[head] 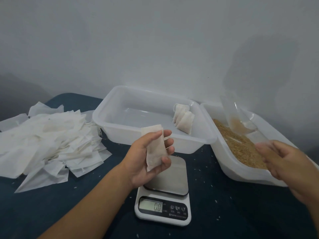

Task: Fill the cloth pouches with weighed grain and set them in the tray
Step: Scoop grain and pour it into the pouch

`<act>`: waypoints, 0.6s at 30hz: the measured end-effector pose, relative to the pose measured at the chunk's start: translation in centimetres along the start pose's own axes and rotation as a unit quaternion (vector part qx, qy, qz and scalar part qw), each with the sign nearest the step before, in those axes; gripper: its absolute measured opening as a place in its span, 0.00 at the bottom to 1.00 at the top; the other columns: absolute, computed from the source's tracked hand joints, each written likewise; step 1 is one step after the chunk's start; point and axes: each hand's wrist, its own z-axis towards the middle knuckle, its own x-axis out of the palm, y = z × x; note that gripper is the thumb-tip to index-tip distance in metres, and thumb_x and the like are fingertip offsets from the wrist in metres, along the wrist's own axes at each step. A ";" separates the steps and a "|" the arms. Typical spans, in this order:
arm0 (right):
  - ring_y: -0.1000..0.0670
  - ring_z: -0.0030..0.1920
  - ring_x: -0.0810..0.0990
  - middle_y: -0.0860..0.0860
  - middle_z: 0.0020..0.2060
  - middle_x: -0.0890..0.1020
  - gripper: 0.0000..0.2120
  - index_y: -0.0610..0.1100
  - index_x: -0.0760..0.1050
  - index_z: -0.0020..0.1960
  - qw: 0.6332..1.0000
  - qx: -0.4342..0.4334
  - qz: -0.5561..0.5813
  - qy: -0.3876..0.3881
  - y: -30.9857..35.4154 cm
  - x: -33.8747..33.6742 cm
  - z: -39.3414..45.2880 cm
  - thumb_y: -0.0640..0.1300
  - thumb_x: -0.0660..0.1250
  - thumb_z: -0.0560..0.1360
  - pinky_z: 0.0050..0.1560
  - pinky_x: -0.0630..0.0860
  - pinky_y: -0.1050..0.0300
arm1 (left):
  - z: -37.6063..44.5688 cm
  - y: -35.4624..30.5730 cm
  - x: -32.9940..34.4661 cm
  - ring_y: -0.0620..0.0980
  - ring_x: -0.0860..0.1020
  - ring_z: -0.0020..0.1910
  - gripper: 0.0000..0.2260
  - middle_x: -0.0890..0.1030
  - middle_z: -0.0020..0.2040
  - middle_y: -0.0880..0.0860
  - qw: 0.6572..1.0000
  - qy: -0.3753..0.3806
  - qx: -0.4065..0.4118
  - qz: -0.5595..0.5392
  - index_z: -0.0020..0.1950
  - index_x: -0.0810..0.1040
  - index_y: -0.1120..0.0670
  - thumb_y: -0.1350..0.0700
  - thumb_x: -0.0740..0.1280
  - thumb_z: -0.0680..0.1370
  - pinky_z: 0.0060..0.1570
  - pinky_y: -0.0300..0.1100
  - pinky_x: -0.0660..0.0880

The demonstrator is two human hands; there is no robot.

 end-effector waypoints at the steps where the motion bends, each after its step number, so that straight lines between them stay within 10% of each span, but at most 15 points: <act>1: 0.56 0.25 0.67 0.53 0.26 0.72 0.26 0.47 0.82 0.46 1.000 -0.001 -0.001 0.007 0.3 0.6 0.1 0.70 0.70 0.65 0.27 0.68 0.56 | -0.2 -0.1 0.0 0.51 0.81 0.43 0.14 0.82 0.47 0.55 1.000 0.019 -0.013 -0.003 0.52 0.88 0.55 0.54 0.78 0.68 0.31 0.40 0.77; 8: 0.54 0.25 0.72 0.54 0.27 0.78 0.17 0.55 0.79 0.42 0.993 -0.077 0.025 0.090 2.5 6.9 0.8 0.66 0.75 0.63 0.28 0.71 0.59 | -0.8 0.2 -0.2 0.52 0.82 0.51 0.22 0.82 0.55 0.56 0.982 0.131 -0.084 0.109 0.61 0.84 0.56 0.50 0.79 0.70 0.37 0.39 0.78; 13: 0.59 0.27 0.76 0.52 0.51 0.87 0.11 0.56 0.80 0.47 0.963 -0.113 0.117 0.214 4.0 11.4 0.7 0.55 0.80 0.70 0.26 0.71 0.67 | -0.8 0.5 -0.3 0.49 0.78 0.49 0.22 0.81 0.55 0.55 0.970 0.147 -0.103 0.166 0.62 0.83 0.55 0.46 0.78 0.72 0.35 0.36 0.74; 18: 0.56 0.31 0.81 0.53 0.40 0.86 0.12 0.45 0.78 0.50 0.963 -0.141 0.119 0.196 4.1 13.2 0.7 0.45 0.79 0.73 0.29 0.73 0.67 | -0.7 0.5 -0.3 0.48 0.79 0.50 0.23 0.80 0.55 0.53 0.963 0.167 -0.101 0.185 0.66 0.81 0.52 0.45 0.77 0.73 0.37 0.35 0.73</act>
